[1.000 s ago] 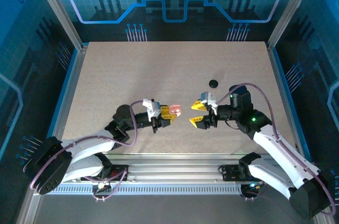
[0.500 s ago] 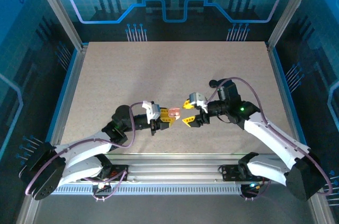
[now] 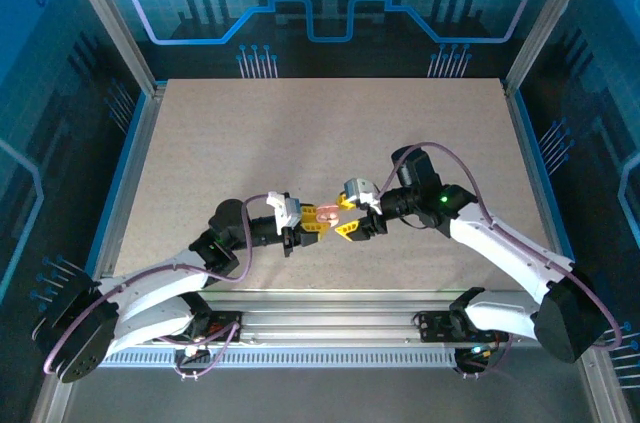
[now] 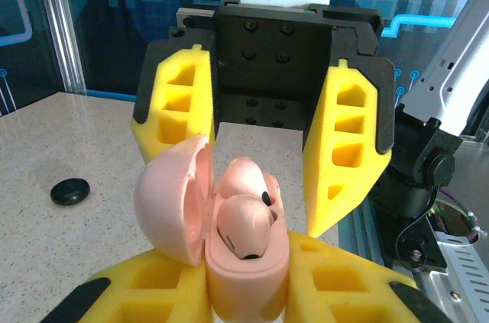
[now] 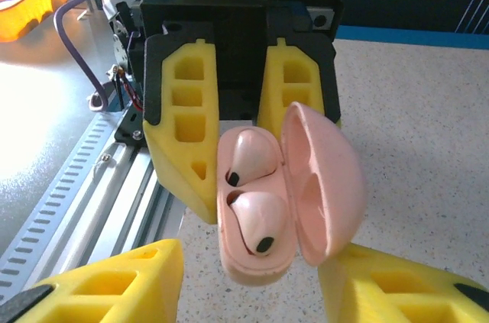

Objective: Insert wireless bluetooth earbuds into charging case

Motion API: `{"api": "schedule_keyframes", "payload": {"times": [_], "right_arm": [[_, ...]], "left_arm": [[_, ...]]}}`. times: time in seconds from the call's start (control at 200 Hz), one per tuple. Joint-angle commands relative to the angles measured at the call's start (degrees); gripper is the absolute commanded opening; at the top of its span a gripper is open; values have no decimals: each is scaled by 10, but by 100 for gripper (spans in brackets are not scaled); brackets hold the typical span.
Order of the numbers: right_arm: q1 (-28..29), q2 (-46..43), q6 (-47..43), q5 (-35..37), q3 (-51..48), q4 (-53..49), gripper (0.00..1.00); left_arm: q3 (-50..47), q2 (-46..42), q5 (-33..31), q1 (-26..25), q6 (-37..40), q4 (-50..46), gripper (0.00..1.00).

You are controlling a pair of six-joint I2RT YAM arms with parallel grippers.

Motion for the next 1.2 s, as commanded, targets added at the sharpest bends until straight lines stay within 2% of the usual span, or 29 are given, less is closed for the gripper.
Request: {"api": "schedule_keyframes", "payload": {"times": [0.0, 0.3, 0.385, 0.54, 0.865, 1.191], "right_arm": [[7, -17, -30, -24, 16, -26, 48], [-14, -96, -37, -41, -14, 2, 44], [-20, -104, -33, -14, -20, 9, 44], [-18, -80, -48, 15, 3, -31, 43], [4, -3, -82, 0, 58, -77, 37], [10, 20, -89, -13, 70, -83, 31]], "left_arm": [[5, 3, 3, -5, 11, 9, 23], [7, 6, 2, -5, 13, -4, 23], [8, 5, 4, -5, 12, -4, 23], [8, 4, 9, -6, 11, -3, 23], [14, 3, 12, -10, 17, -13, 23], [16, -10, 8, -10, 20, -25, 23]]}}
